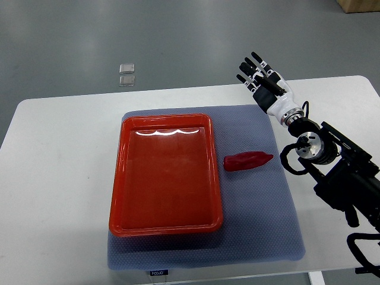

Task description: Place red pepper on red tray

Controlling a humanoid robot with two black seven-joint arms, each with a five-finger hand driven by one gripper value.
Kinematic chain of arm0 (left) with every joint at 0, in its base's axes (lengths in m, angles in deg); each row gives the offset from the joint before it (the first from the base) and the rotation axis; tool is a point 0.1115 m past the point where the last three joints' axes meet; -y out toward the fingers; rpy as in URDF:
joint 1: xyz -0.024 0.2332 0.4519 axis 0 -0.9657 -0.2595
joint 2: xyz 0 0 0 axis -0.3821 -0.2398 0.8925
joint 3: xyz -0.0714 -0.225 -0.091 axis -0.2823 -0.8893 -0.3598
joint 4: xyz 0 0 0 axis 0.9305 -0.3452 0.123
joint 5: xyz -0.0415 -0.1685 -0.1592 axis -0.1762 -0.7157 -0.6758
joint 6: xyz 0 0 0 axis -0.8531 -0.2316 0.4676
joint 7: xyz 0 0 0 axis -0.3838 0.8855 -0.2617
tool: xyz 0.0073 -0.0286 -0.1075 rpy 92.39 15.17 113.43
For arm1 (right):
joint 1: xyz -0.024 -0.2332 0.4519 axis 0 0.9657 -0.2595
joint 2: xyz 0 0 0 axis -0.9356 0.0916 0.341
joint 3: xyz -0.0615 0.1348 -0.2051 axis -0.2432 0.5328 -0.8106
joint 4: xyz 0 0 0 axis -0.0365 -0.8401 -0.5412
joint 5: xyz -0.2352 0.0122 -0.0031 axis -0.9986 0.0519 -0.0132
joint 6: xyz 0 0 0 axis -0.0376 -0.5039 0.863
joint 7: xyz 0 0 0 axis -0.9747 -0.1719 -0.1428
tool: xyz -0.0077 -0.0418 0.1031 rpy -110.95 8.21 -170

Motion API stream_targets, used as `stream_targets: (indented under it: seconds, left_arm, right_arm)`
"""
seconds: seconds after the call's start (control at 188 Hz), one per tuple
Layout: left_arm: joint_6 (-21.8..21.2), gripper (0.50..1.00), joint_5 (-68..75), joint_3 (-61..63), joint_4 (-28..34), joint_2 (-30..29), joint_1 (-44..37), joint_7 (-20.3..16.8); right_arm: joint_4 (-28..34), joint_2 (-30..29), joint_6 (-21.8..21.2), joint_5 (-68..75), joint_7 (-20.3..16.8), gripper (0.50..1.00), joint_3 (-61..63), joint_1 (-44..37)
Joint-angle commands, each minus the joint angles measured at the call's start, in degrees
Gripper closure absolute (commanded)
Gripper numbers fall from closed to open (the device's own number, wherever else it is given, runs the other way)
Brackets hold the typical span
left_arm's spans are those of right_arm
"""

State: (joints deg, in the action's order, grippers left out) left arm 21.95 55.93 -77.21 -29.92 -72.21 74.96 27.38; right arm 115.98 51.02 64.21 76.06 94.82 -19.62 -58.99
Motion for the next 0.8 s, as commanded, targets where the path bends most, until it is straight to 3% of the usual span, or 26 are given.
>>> stream_targets:
  seconds: [0.0, 0.435, 0.615, 0.621, 0.796]
  left_arm:
    - [-0.01, 0.5, 0.0, 0.02, 0.0, 0.0, 0.04, 0.0]
    - [-0.1, 0.5, 0.0, 0.02, 0.0, 0.0, 0.04, 0.0]
    - [-0.1, 0.5, 0.0, -0.07, 0.0, 0.0, 0.04, 0.0]
    - [-0.1, 0.5, 0.0, -0.07, 0.0, 0.0, 0.04, 0.0]
    - [-0.01, 0.5, 0.0, -0.16, -0.09, 0.0, 0.04, 0.0]
  right_arm:
    - [0.05, 0.0, -0.03, 0.0, 0.0, 0.587, -0.02, -0.09]
    - [0.31, 0.62, -0.47, -4.31, -0.62, 0.589, -2.65, -3.08]
    - [2.16, 6.07, -0.91, -13.45, -1.85, 0.589, -11.27, -6.69]
    - [4.77, 8.16, -1.0, -18.15, -2.81, 0.589, -16.23, -8.25]
    - [12.97, 17.93, -3.11, -32.7, -7.04, 0.589, -34.38, -15.83]
